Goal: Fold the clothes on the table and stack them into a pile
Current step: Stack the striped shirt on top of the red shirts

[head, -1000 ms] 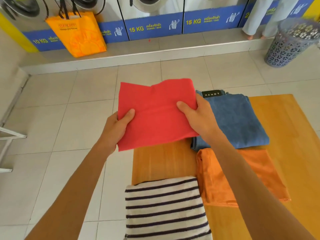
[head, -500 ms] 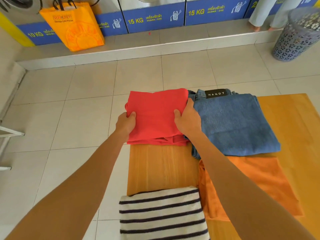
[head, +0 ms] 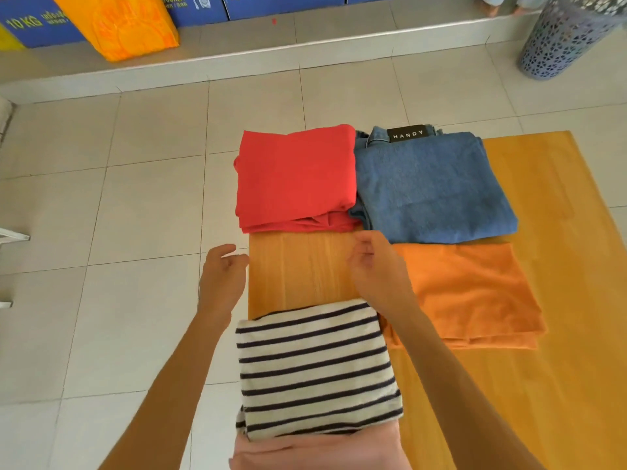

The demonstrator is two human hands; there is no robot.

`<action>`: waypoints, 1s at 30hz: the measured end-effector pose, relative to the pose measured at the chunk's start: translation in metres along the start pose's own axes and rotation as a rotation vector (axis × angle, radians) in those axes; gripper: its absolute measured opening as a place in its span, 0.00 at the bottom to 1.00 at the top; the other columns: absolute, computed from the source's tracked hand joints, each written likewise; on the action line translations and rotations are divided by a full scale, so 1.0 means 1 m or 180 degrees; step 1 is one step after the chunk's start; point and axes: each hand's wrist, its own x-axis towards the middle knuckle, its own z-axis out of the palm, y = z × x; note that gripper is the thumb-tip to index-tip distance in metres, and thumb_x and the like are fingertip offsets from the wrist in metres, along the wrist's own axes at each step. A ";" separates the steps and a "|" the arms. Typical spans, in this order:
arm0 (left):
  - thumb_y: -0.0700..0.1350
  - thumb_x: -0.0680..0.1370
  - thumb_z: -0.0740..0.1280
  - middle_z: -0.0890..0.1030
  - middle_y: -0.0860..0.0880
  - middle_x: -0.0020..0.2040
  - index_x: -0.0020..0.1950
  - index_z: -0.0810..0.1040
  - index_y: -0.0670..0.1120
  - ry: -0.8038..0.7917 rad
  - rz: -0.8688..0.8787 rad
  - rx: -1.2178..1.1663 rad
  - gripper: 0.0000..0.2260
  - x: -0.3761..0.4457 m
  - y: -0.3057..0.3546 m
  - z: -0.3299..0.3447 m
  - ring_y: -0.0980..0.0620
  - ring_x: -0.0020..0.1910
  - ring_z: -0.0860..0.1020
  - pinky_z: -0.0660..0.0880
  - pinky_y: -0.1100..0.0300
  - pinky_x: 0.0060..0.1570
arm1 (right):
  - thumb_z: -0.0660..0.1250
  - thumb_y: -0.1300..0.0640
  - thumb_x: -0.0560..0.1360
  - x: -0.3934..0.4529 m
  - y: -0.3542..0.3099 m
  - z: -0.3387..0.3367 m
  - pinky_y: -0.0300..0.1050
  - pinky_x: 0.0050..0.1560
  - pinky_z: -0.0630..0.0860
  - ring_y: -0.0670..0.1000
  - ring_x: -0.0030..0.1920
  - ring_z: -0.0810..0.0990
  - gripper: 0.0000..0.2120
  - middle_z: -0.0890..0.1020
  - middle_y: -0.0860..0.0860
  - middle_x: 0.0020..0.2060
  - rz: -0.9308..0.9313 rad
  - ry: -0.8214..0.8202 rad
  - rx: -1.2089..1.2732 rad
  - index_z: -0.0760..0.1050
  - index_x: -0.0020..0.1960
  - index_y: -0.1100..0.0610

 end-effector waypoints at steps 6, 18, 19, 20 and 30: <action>0.48 0.79 0.67 0.74 0.48 0.61 0.67 0.72 0.48 0.0240 0.0220 0.0562 0.18 -0.102 -0.073 -0.021 0.46 0.61 0.74 0.74 0.50 0.59 | 0.67 0.58 0.78 -0.095 0.058 0.007 0.54 0.57 0.77 0.55 0.56 0.78 0.13 0.79 0.50 0.54 -0.0052 0.0397 -0.0646 0.77 0.62 0.50; 0.63 0.74 0.68 0.72 0.49 0.70 0.78 0.53 0.58 -0.0492 0.0379 0.0530 0.38 -0.178 -0.119 -0.010 0.48 0.63 0.75 0.77 0.50 0.61 | 0.61 0.37 0.79 -0.155 0.090 0.033 0.48 0.49 0.78 0.54 0.49 0.78 0.28 0.75 0.54 0.56 0.0161 -0.0197 -0.1076 0.57 0.77 0.32; 0.63 0.74 0.68 0.72 0.51 0.71 0.79 0.51 0.58 -0.0534 0.0466 0.0544 0.39 -0.178 -0.116 -0.008 0.48 0.65 0.75 0.77 0.50 0.62 | 0.62 0.37 0.78 -0.151 0.091 0.031 0.50 0.51 0.78 0.53 0.51 0.78 0.27 0.76 0.54 0.56 0.0132 -0.0226 -0.1050 0.57 0.75 0.31; 0.63 0.74 0.68 0.73 0.51 0.71 0.79 0.49 0.58 -0.0559 0.0546 0.0585 0.40 -0.176 -0.113 -0.006 0.47 0.66 0.75 0.77 0.50 0.62 | 0.62 0.36 0.78 -0.148 0.090 0.029 0.51 0.53 0.78 0.54 0.52 0.79 0.27 0.78 0.53 0.57 0.0081 -0.0242 -0.1020 0.59 0.74 0.31; 0.56 0.74 0.73 0.77 0.62 0.55 0.57 0.74 0.61 -0.0760 0.0325 -0.0121 0.15 -0.146 -0.088 -0.016 0.53 0.58 0.77 0.76 0.57 0.58 | 0.61 0.53 0.83 -0.125 0.055 0.014 0.38 0.61 0.71 0.51 0.66 0.78 0.18 0.79 0.49 0.68 -0.0259 -0.0168 -0.0603 0.73 0.72 0.51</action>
